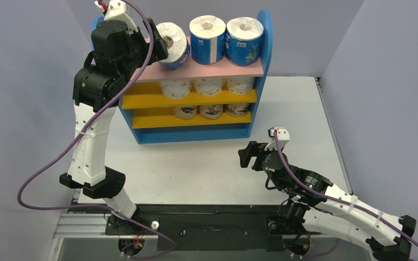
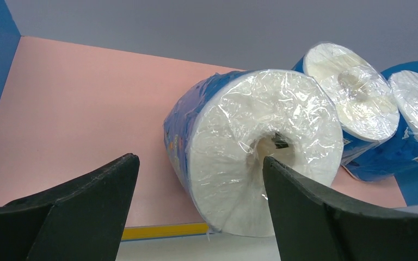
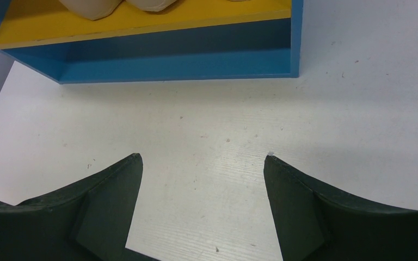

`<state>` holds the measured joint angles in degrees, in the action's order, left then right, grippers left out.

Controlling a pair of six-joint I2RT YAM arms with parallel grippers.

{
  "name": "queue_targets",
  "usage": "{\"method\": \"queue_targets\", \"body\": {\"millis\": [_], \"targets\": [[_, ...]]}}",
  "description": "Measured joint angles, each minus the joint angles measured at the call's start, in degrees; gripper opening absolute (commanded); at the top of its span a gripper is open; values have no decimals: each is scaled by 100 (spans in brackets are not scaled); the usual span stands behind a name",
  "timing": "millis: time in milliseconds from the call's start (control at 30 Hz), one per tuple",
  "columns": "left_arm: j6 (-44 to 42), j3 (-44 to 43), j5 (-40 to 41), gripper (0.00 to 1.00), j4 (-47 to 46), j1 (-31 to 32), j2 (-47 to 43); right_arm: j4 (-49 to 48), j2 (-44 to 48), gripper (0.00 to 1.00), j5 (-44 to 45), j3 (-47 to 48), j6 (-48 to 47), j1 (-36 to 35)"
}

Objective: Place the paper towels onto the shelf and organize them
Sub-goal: Place the paper towel on the shelf.

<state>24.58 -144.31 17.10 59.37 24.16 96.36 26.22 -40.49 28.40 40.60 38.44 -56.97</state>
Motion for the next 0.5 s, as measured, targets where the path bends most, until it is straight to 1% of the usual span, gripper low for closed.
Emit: {"method": "queue_targets", "body": {"millis": [167, 333, 433, 467, 500], "targets": [[0, -20, -7, 89, -79, 0, 4, 0, -2, 78, 0, 0, 17, 0], [4, -72, -28, 97, -177, -2, 11, 0, -4, 78, -15, 0, 22, 0], [7, -83, -31, 97, -262, -17, 11, 0, -7, 78, -20, 0, 22, 2], [9, -83, -28, 100, -271, -26, 11, 0, -7, 78, -22, 0, 22, 4], [9, -83, -28, 97, -271, -33, 11, 0, -7, 78, -24, 0, 22, 4]]}}
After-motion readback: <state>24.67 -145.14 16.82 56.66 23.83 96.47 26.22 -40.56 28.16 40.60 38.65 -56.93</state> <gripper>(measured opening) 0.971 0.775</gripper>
